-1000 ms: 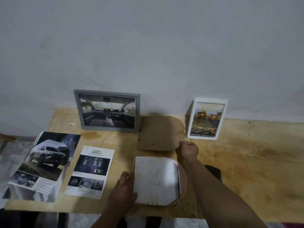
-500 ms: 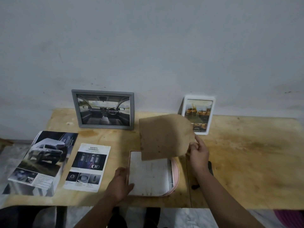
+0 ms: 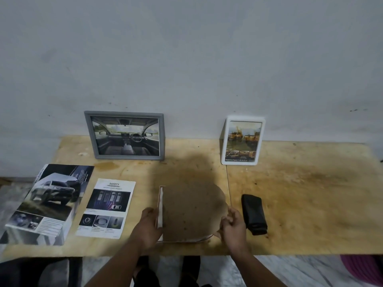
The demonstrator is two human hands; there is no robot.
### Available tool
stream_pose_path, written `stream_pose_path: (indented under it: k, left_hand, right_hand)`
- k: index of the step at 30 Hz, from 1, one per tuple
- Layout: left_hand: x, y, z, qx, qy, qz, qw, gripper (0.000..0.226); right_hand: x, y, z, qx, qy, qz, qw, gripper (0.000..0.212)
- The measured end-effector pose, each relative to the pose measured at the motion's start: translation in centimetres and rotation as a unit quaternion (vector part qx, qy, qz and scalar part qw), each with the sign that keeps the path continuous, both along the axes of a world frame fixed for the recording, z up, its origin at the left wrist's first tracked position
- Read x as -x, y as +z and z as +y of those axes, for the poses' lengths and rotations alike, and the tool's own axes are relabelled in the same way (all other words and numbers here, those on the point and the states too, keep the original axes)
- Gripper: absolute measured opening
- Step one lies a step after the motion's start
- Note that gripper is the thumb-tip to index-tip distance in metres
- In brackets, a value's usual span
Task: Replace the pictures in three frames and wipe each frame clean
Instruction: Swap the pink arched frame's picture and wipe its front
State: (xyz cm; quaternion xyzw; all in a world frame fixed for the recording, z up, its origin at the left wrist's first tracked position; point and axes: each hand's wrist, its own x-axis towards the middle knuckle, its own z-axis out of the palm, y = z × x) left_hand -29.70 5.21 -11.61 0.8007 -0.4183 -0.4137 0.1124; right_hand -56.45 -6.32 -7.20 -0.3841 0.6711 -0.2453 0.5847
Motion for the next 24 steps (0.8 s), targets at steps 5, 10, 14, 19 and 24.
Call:
stream_pose_path:
  k: [5,10,14,19,24]
  left_hand:
    - [0.2,0.6,-0.2,0.012,0.004,0.006,1.000,0.059]
    - [0.4,0.9,-0.2,0.008,-0.011,-0.010,1.000,0.058]
    - [0.4,0.9,-0.3,-0.007,-0.017,-0.008,1.000,0.062]
    - [0.8,1.5,-0.6,-0.047,-0.053,-0.061,0.996,0.064]
    - [1.1,2.0,-1.0,-0.069,-0.091,-0.143,0.983,0.054]
  right_hand:
    - [-0.5,-2.2,0.8,-0.006,0.036,0.048,0.998,0.039]
    - [0.0,-3.5,0.9,0.071,0.160,0.221,0.959,0.047]
    - [0.0,-4.0,0.8,0.086,0.227,0.295,0.924,0.035]
    - [0.1,-2.8,0.1,0.068,0.268,0.311,0.909,0.055]
    - [-0.2,-2.3,-1.6,0.077,0.360,0.331,0.869,0.078]
